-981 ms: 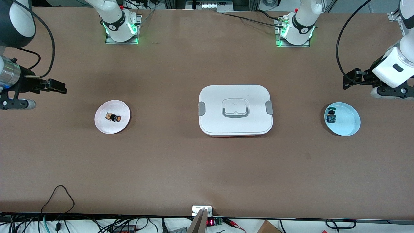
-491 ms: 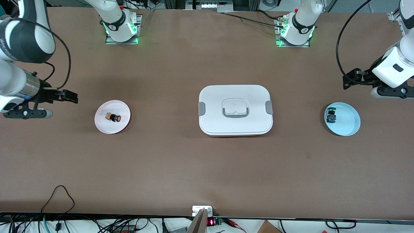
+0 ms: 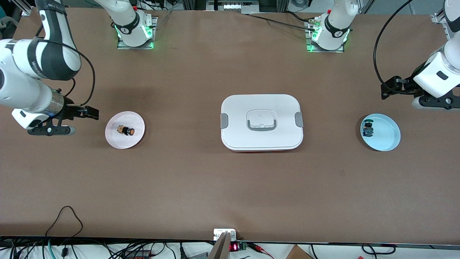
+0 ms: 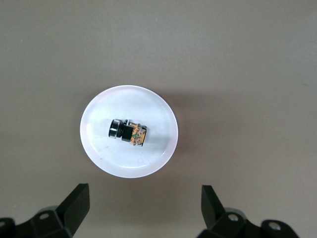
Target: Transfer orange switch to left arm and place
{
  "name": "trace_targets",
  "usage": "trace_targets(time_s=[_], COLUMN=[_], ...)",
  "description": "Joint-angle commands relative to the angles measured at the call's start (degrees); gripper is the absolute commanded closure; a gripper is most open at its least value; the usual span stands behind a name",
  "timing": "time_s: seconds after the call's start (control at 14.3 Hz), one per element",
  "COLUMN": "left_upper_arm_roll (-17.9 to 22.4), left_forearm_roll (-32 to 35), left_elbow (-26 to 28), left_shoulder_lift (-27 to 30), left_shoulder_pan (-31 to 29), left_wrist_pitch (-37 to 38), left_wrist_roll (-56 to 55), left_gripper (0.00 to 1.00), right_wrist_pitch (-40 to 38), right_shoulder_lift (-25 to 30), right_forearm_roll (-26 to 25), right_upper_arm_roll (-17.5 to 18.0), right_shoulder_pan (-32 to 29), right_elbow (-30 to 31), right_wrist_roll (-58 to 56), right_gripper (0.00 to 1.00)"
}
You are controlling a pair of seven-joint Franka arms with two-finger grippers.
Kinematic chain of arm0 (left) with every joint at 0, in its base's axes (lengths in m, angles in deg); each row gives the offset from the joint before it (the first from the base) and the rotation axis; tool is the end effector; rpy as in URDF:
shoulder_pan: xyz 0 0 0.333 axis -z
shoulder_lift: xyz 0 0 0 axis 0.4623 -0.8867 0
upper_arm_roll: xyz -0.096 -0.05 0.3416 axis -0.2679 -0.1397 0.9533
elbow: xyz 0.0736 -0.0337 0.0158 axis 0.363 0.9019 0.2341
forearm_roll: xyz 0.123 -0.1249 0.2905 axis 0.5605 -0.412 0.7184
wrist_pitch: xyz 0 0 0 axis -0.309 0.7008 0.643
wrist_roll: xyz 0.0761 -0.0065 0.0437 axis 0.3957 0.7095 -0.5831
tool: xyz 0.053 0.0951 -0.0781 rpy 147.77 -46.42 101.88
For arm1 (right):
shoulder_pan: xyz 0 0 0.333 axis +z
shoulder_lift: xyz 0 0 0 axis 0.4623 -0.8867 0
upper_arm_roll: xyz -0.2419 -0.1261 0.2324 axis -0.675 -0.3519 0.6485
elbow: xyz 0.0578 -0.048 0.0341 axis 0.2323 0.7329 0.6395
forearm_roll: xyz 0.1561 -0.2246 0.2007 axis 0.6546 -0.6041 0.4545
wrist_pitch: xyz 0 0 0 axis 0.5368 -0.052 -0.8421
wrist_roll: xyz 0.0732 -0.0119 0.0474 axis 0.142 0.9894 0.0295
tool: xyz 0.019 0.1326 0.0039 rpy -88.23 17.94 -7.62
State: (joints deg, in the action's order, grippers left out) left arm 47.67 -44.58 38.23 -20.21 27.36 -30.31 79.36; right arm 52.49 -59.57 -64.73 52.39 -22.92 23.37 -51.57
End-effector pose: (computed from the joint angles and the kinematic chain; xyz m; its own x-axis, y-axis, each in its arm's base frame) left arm 0.5128 -0.0180 0.6046 0.9966 -0.0549 -0.0618 -0.0583 -0.9968 -0.0551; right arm 0.5424 -0.0016 0.4378 0.9931 0.0259 -0.1145 0.0303 -0.9989 0.0366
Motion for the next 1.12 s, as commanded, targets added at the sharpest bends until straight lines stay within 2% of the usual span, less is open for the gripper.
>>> trace_targets(time_s=[0.0,0.35,1.05], left_upper_arm_roll=[-0.2,-0.3,-0.3], left_forearm_roll=[0.0,0.1,0.0], left_elbow=[-1.7,-1.7,-1.7], left_shoulder_lift=[-0.7,-0.7,-0.7], left_shoulder_pan=[-0.4,-0.4,-0.4], left_wrist_pitch=[0.9,0.9,0.9], left_wrist_roll=[0.2,-0.2,0.1], left_gripper=[0.0,0.0,0.0], right_wrist_pitch=[5.1,17.3,24.0], right_shoulder_lift=[1.4,0.1,-7.5], right_forearm_roll=[0.3,0.7,0.9], right_upper_arm_roll=[0.1,0.4,0.4], right_shoulder_pan=[0.0,0.5,3.4], right_elbow=[5.9,14.2,14.4], right_wrist_roll=[1.5,2.3,2.3], right_gripper=[0.0,0.0,0.0])
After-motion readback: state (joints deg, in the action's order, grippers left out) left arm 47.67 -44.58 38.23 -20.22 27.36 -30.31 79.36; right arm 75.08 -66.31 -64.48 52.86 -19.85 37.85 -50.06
